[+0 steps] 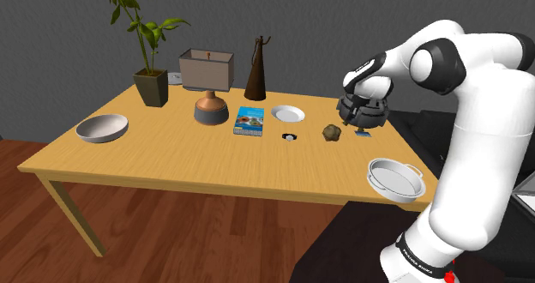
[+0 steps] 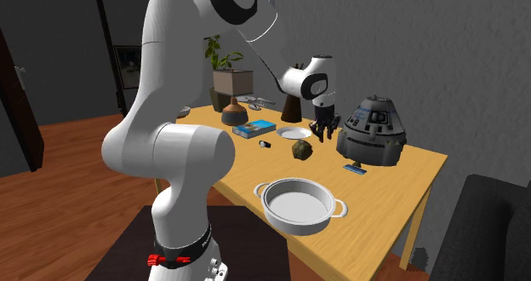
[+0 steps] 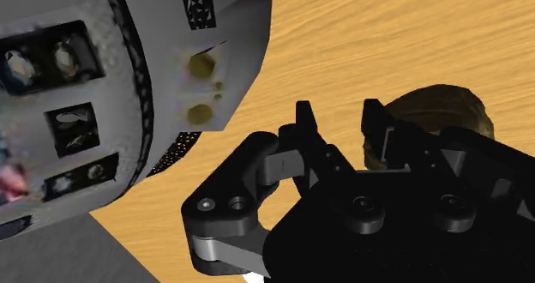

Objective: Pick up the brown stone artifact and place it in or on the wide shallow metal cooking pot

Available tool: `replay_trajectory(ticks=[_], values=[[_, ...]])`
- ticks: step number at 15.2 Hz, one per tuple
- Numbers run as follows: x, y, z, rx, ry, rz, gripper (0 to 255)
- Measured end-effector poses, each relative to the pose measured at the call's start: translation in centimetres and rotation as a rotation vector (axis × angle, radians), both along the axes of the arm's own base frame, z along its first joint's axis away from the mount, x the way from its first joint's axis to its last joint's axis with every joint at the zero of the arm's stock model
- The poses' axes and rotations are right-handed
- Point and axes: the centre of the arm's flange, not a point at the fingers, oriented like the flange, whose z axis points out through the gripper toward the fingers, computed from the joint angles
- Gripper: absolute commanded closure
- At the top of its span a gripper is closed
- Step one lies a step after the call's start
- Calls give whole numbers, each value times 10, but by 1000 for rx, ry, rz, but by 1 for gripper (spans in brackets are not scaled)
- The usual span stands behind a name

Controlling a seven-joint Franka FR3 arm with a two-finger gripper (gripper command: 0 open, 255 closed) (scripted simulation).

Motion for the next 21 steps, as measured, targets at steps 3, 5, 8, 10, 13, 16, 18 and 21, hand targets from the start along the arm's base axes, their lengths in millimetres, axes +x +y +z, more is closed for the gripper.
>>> replay_trajectory(ticks=[3, 5, 8, 10, 13, 16, 18, 21], values=[[8, -9, -10, 195, 67, -261, 0], [15, -14, -15, 390, 141, -518, 0], [18, -11, -34, 662, 251, -869, 0], [19, -11, -42, 711, 275, -932, 0], [22, -3, -55, 726, 283, -951, 0], [22, 5, -69, 728, 285, -954, 0], [22, 6, -71, 728, 285, -954, 0], [22, 6, -72, 728, 284, -955, 0]])
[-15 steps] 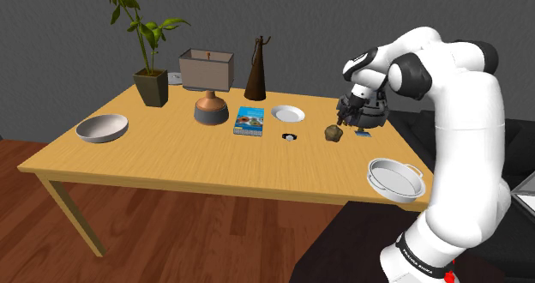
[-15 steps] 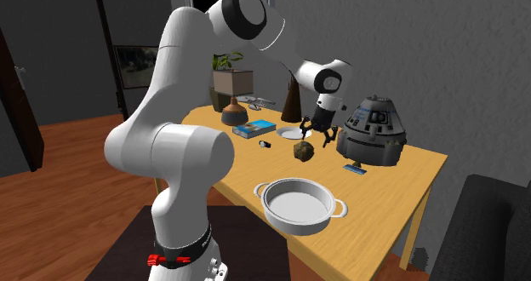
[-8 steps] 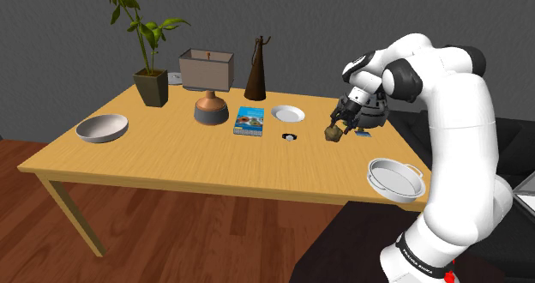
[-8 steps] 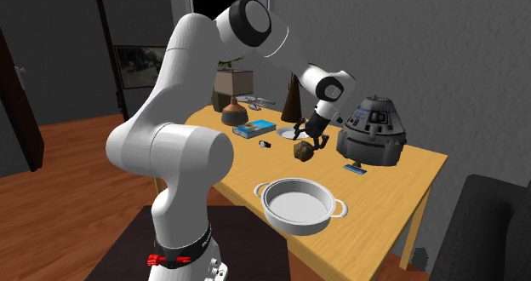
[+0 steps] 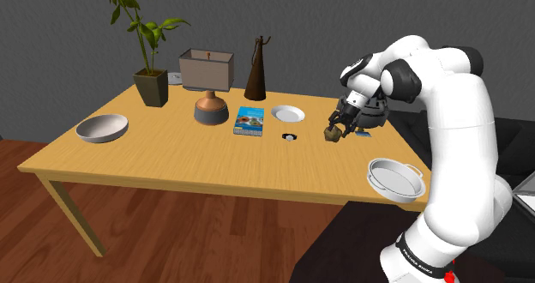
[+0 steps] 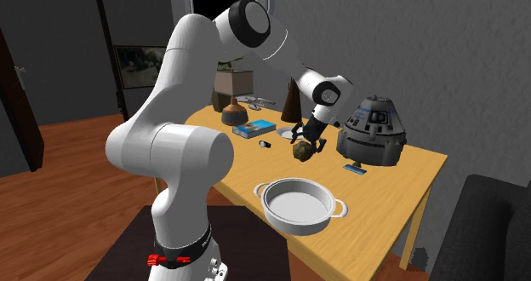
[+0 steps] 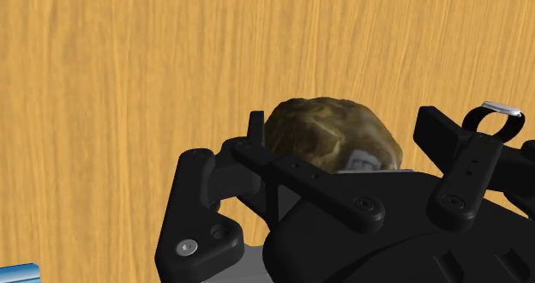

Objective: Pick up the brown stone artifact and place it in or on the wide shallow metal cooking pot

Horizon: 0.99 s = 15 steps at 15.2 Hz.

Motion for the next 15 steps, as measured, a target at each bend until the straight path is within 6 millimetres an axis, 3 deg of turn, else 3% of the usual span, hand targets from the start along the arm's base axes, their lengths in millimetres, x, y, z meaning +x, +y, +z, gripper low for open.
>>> replay_trajectory(ticks=[1, 2, 12, 15], values=[[0, 0, 0, 0, 0, 0, 0], [0, 0, 0, 0, 0, 0, 255], [0, -1, 1, 0, -1, 0, 255], [-1, 0, 11, 0, 0, 0, 255]])
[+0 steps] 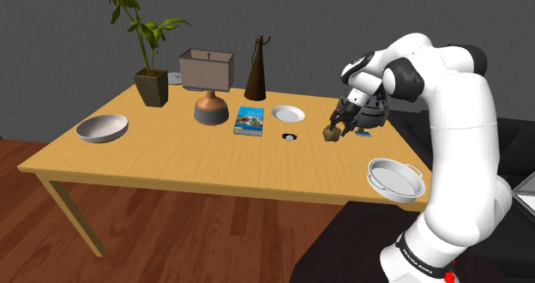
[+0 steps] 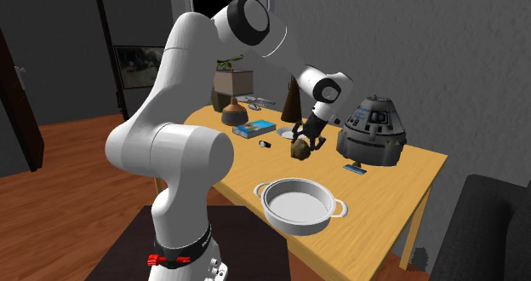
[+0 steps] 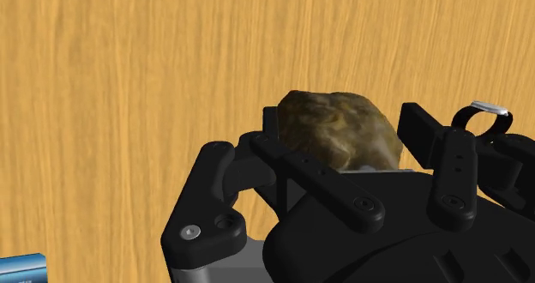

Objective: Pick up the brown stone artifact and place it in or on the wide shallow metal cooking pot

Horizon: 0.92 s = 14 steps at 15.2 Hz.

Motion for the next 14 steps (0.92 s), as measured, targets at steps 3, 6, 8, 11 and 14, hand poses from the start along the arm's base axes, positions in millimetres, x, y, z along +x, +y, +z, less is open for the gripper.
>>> replay_trajectory(ticks=[3, 6, 8, 11, 14], values=[[1, -1, 14, 0, 0, 0, 255], [1, 0, 31, 0, 0, 0, 255], [0, 0, 41, 0, 0, 0, 255], [1, -1, 58, 0, 0, 0, 255], [0, 0, 72, 0, 0, 0, 255]])
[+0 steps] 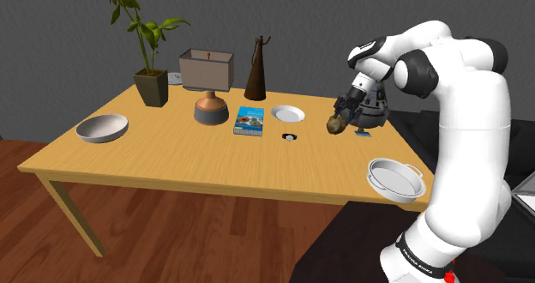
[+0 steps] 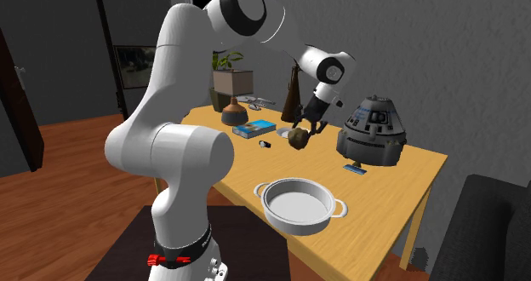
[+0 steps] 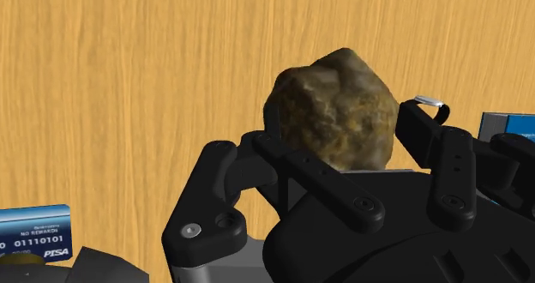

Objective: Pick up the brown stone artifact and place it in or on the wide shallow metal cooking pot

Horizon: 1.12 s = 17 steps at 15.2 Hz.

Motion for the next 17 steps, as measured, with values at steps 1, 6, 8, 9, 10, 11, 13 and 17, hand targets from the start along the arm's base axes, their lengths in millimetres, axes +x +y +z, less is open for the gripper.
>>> replay_trajectory(ticks=[1, 6, 8, 9, 10, 11, 13, 17], values=[[1, 0, 6, 0, 0, 0, 255], [0, 1, 31, 0, 0, 0, 255], [-16, 4, 34, 0, 0, 0, 255], [-26, 5, 36, 0, 0, -1, 255], [-40, 7, 37, -1, 0, -1, 255], [-51, 8, 38, -1, 0, -2, 255], [-78, 15, 38, 0, 0, -2, 255], [-131, 28, 42, 1, 0, -3, 255]])
